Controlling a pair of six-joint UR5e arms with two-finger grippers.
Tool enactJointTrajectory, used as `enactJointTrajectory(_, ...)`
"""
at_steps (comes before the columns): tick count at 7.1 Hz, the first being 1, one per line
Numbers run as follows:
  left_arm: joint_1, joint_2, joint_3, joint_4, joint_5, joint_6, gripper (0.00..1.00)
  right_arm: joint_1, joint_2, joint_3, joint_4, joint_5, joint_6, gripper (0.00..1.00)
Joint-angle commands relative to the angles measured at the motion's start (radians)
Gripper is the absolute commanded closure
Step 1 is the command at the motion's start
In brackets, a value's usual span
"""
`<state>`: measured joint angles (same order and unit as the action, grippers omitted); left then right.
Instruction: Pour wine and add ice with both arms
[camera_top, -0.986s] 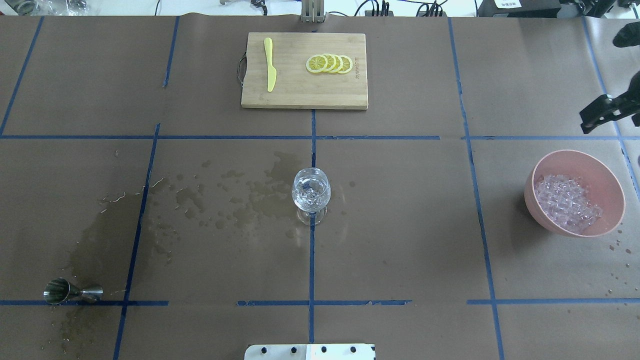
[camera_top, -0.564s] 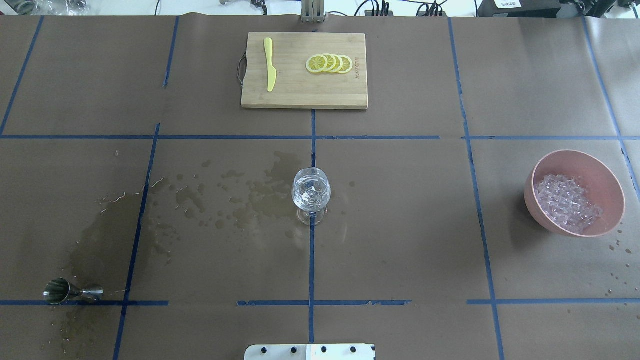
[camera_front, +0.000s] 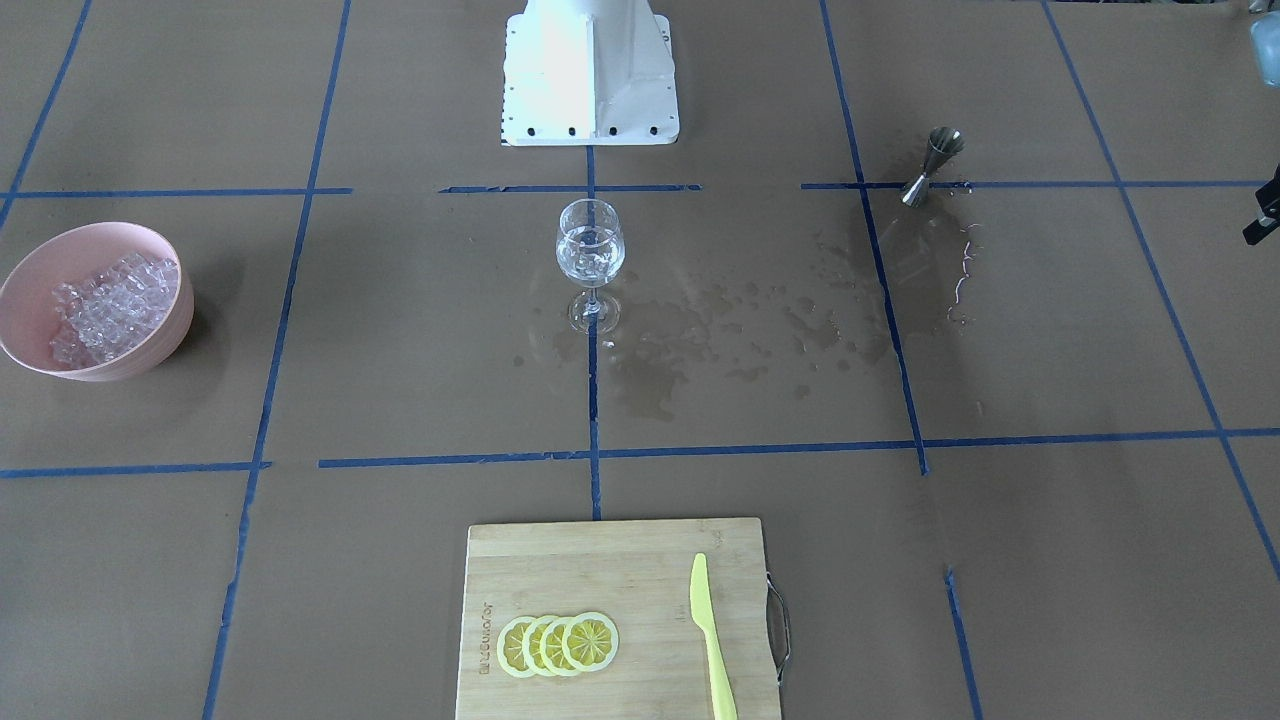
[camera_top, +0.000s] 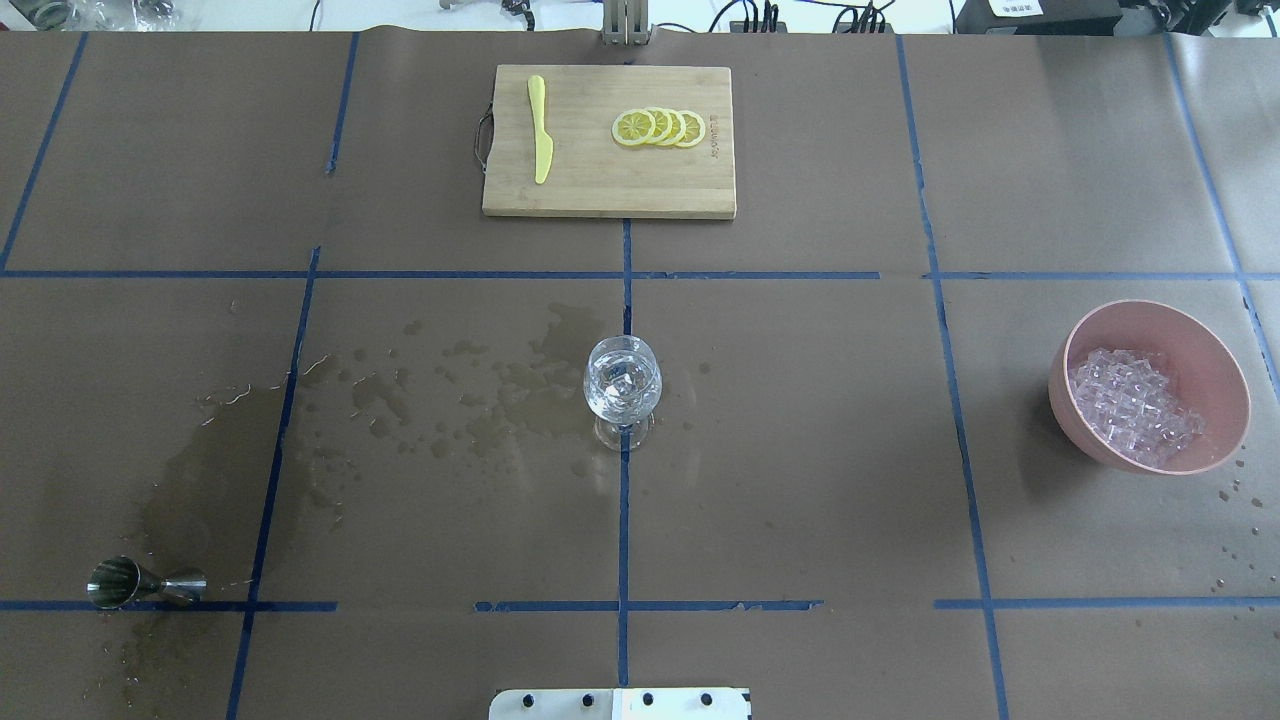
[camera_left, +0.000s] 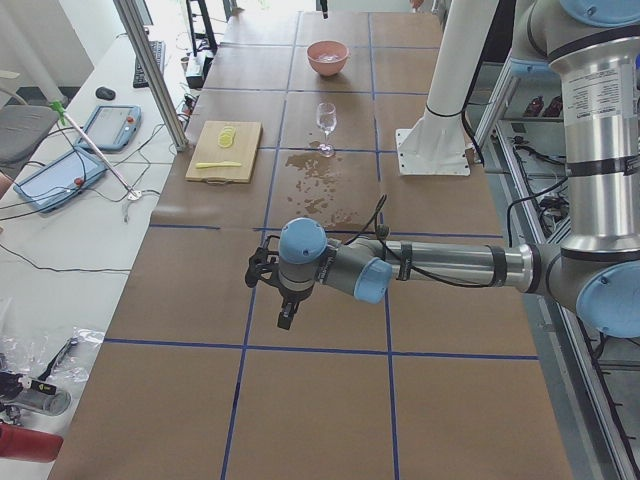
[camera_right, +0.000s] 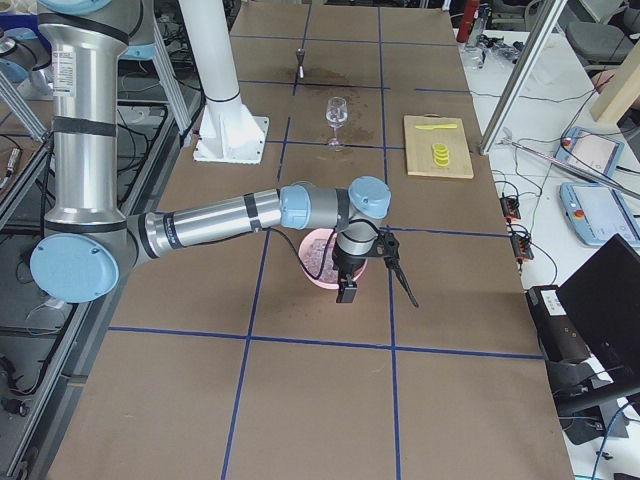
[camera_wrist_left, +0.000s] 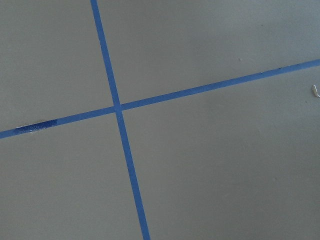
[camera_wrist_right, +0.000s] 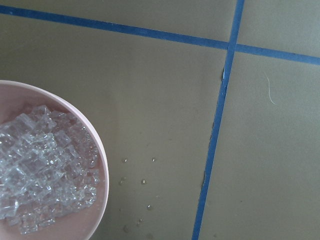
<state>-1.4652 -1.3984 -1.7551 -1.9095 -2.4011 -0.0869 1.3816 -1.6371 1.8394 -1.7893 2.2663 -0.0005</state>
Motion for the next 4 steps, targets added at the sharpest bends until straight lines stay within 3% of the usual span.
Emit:
enactJointTrajectory(1,-0.001,-0.005,-0.001,0.0,0.002,-0.001,0.0,0.001,-0.004,-0.066,0.088,0.031,0.002,0.0)
enactJointTrajectory(2,0.002,-0.019,-0.001,-0.006,0.01,0.001,0.0,0.011,-0.012,-0.063,0.094,0.086,0.001,0.0)
enactJointTrajectory(4,0.006,-0.034,0.032,0.001,0.013,-0.002,0.0,0.034,-0.007,-0.054,0.096,0.085,0.01,0.0)
